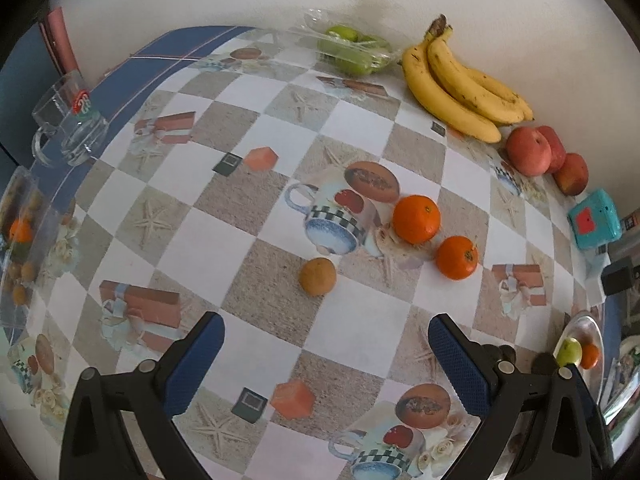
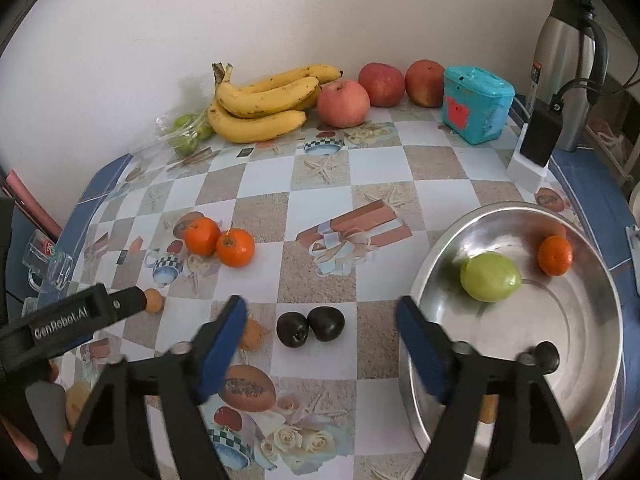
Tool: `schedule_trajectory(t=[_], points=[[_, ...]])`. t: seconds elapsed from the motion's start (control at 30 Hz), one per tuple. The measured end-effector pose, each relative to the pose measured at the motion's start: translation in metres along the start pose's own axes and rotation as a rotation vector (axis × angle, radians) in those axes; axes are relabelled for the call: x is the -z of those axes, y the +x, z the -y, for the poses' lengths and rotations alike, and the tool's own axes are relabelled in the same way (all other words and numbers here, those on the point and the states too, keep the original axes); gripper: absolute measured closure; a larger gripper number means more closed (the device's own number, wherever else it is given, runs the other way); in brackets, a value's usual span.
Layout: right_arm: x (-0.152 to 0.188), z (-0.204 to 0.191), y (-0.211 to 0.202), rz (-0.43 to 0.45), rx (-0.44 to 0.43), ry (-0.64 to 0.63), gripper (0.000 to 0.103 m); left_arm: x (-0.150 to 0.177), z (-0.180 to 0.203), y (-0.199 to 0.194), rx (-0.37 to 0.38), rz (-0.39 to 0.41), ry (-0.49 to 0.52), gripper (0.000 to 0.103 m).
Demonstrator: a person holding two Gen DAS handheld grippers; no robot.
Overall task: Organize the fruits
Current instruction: 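Close the left tool on a brown kiwi while the right tool grasps a dark plum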
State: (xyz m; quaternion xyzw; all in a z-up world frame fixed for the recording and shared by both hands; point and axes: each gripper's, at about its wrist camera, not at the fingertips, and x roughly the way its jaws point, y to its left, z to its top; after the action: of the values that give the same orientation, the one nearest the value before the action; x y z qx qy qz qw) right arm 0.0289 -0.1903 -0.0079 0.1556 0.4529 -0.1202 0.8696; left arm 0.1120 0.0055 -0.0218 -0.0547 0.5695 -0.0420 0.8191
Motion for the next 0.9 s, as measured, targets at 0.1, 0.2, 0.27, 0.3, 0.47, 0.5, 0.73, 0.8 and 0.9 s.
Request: schedule_trajectory(t=[0.1,0.2,0.27,0.3,0.47,0.5,0.73,0.8,0.9], points=[[-0.002,-0.002,0.005,-0.010,-0.016,0.001,0.034,0.002,0.007,0.002,0.022,-0.012,0.017,0.000],[-0.004,-0.003,0.011,-0.026,-0.038,0.008,0.045,0.004,0.012,0.005,0.022,-0.020,0.033,0.000],[-0.003,-0.004,0.016,-0.040,-0.046,0.005,0.047,0.005,0.013,0.008,0.021,-0.029,0.030,0.000],[-0.002,-0.004,0.017,-0.046,-0.051,0.005,0.051,0.006,0.013,0.009,0.024,-0.034,0.026,0.000],[0.002,0.000,0.021,-0.070,-0.070,0.011,0.058,0.011,0.017,0.012,0.070,-0.062,0.011,0.000],[0.003,0.001,0.022,-0.073,-0.071,0.016,0.059,0.012,0.018,0.013,0.075,-0.064,0.012,0.000],[0.006,0.011,0.029,-0.098,-0.081,0.065,0.067,0.018,0.031,0.018,0.171,-0.105,0.005,0.007],[0.006,0.013,0.029,-0.097,-0.074,0.076,0.069,0.019,0.035,0.020,0.214,-0.114,0.001,0.015],[0.006,0.016,0.031,-0.098,-0.072,0.088,0.069,0.020,0.039,0.024,0.261,-0.128,-0.006,0.022]])
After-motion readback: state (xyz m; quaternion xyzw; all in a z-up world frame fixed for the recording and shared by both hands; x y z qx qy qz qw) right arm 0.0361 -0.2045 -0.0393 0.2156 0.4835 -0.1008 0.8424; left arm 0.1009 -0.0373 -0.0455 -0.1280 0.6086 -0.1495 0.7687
